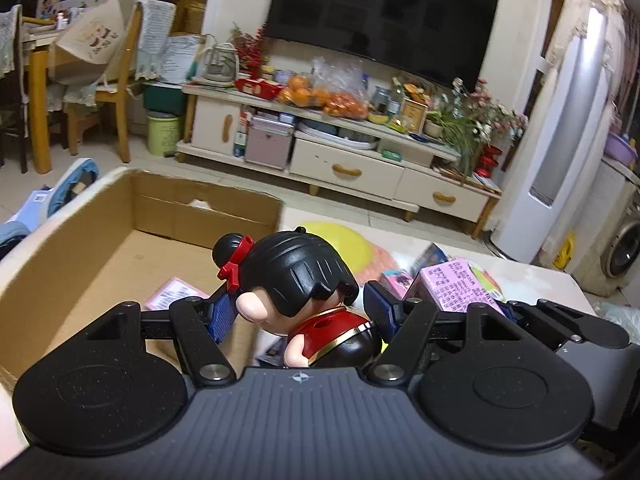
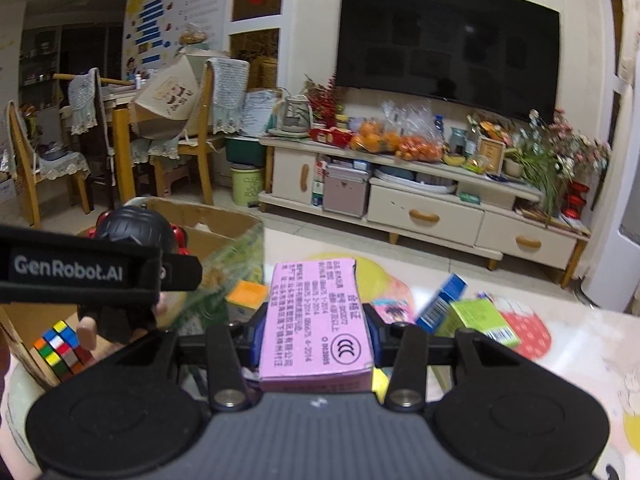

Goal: Organize rigid objects
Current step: 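Carry the doll in the left tool while the right tool carries the carton to the cardboard box, then open the left tool releasing the doll while the right tool releases the carton into the box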

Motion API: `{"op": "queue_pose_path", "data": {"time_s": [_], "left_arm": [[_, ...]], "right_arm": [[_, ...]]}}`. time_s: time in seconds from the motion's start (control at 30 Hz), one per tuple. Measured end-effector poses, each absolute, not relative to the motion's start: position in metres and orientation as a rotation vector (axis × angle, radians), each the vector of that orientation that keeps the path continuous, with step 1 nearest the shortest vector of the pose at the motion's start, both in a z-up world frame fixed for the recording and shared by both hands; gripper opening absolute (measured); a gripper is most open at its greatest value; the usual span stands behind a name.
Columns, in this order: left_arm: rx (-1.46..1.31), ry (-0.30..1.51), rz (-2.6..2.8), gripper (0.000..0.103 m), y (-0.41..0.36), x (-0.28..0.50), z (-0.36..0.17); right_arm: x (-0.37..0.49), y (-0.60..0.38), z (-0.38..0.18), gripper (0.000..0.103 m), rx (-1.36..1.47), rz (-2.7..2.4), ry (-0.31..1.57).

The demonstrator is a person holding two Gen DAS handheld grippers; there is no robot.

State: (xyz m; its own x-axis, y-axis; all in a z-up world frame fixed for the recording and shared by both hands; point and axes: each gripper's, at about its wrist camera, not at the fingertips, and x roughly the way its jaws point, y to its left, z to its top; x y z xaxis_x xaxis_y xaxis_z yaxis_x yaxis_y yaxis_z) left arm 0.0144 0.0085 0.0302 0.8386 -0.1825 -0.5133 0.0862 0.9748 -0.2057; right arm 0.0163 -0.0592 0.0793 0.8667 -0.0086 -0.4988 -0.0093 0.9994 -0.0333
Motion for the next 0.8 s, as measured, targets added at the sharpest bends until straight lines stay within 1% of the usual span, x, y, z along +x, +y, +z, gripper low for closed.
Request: {"op": "queue_pose_path", "data": {"time_s": [0.53, 0.8], "left_arm": [[-0.262, 0.539, 0.032, 0.083, 0.049, 0.018, 0.04], [-0.285, 0.551, 0.112, 0.083, 0.056, 0.014, 0.04]], "right_arm": [[0.055, 0.012, 0.095, 0.044, -0.105, 0.14, 0.488], [0.07, 0.042, 0.095, 0.044, -0.11, 0.207, 0.489]]}}
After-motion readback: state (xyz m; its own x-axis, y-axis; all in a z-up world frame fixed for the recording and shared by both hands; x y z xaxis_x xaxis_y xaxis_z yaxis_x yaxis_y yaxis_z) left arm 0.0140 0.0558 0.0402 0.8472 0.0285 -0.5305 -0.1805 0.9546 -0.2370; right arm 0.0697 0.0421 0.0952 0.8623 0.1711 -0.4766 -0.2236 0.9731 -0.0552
